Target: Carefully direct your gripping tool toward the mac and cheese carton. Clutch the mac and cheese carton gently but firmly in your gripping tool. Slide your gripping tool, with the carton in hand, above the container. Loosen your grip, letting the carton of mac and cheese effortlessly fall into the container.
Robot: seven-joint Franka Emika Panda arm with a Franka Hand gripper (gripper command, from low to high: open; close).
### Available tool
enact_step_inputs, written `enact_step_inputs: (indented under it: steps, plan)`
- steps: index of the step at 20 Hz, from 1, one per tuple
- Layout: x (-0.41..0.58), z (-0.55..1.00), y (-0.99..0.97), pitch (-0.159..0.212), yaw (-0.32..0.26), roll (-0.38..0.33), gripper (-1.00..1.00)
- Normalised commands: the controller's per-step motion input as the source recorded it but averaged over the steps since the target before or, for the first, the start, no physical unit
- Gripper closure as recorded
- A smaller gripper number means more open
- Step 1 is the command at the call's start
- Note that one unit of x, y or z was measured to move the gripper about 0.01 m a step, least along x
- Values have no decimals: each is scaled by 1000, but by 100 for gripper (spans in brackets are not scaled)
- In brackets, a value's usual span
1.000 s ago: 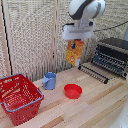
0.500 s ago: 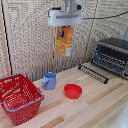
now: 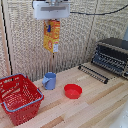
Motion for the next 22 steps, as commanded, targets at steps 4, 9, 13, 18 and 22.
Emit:
enact_step_inputs:
  steps: [4, 9, 13, 18, 22]
  plan:
    - [173, 10, 991, 5, 0, 0, 100]
    - [140, 23, 998, 56, 4, 0, 100]
    - [128, 0, 1000, 97, 9, 0, 100]
    - [169, -109, 1000, 73, 3, -10, 100]
    - [140, -376, 958, 22, 17, -31, 100]
